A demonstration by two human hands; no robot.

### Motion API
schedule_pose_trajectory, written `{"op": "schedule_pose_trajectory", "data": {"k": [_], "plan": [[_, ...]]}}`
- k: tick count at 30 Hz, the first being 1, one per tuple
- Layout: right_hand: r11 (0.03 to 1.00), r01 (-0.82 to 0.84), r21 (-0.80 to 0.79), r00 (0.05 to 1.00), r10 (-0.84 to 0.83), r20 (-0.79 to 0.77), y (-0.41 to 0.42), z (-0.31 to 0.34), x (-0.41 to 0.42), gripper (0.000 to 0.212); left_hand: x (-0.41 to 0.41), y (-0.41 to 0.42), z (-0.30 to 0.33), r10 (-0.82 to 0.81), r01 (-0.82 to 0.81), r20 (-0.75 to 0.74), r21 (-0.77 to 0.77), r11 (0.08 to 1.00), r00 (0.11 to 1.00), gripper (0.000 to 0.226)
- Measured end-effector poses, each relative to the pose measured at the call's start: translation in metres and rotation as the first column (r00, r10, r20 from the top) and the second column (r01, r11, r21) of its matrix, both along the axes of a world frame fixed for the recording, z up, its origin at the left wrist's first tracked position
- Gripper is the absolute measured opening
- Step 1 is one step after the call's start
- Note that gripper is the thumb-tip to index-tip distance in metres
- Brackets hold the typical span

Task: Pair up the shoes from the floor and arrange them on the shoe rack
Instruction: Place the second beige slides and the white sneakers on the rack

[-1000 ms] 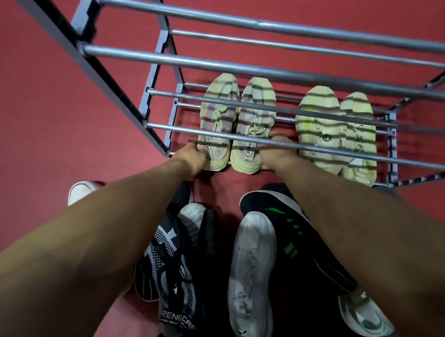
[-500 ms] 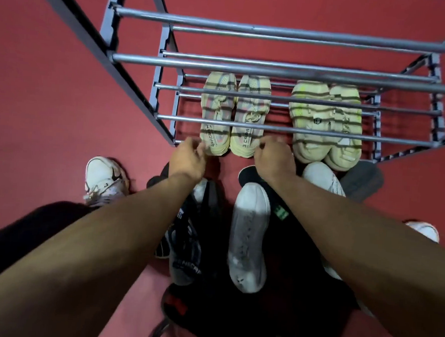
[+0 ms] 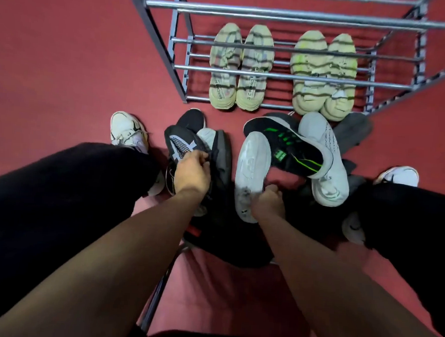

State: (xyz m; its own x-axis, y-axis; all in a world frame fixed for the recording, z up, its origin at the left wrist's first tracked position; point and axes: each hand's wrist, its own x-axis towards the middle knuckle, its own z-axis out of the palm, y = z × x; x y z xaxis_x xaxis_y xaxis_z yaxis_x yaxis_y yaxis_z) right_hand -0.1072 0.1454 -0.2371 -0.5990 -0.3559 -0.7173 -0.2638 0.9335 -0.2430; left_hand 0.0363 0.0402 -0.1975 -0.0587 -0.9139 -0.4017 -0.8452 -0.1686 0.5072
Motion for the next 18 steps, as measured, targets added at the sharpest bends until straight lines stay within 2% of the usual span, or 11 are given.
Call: {"op": "schedule_pose_trajectory", "data": {"k": [3,5,6,8,10,12,14,15,17,18], "plan": [[0.999,0.04,0.026,0.999,-0.041,0.016,0.021,-0.003,-0.006,0.054,-0.024,0.014,0.007,-0.204,0.206,-0.043,0.027,0.978,0.978,0.022],[0.995,0.09,0.04,0.996,-0.091,0.024,0.03,-0.003,-0.016,0.055,-0.05,0.024,0.005,-0.303,0.301,-0.028,0.219,0.928,0.953,0.025],[0.992,0.129,0.018,0.992,-0.129,0.009,0.034,-0.003,-0.022,0.048,-0.062,0.03,0.001,-0.348,0.322,0.011,0.351,0.879,0.937,0.029],[0.974,0.222,-0.047,0.974,-0.223,-0.035,0.04,-0.001,-0.034,0.03,-0.081,0.047,-0.014,-0.351,0.252,0.057,0.59,0.767,0.935,0.036],[0.935,0.343,-0.091,0.937,-0.347,-0.038,0.047,0.002,-0.043,0.024,-0.094,0.063,-0.028,-0.182,0.035,0.127,0.723,0.69,0.975,0.046],[0.9,0.422,-0.113,0.905,-0.425,-0.003,0.053,-0.001,-0.049,0.015,-0.1,0.078,-0.038,0.038,-0.188,0.221,0.714,0.674,0.974,0.058],[0.884,0.456,-0.109,0.89,-0.449,0.081,0.061,-0.013,-0.053,0.007,-0.103,0.087,-0.037,0.241,-0.284,0.159,0.665,0.691,0.957,0.058],[0.871,0.48,-0.109,0.875,-0.465,0.138,0.065,-0.019,-0.055,0.013,-0.102,0.088,-0.039,0.321,-0.303,0.098,0.66,0.688,0.942,0.056],[0.837,0.538,-0.105,0.83,-0.502,0.244,0.066,-0.02,-0.056,0.021,-0.096,0.083,-0.045,0.459,-0.354,0.035,0.69,0.632,0.888,0.055],[0.821,0.563,-0.096,0.806,-0.521,0.281,0.064,-0.018,-0.055,0.021,-0.091,0.079,-0.05,0.526,-0.382,0.031,0.723,0.575,0.85,0.054]]}}
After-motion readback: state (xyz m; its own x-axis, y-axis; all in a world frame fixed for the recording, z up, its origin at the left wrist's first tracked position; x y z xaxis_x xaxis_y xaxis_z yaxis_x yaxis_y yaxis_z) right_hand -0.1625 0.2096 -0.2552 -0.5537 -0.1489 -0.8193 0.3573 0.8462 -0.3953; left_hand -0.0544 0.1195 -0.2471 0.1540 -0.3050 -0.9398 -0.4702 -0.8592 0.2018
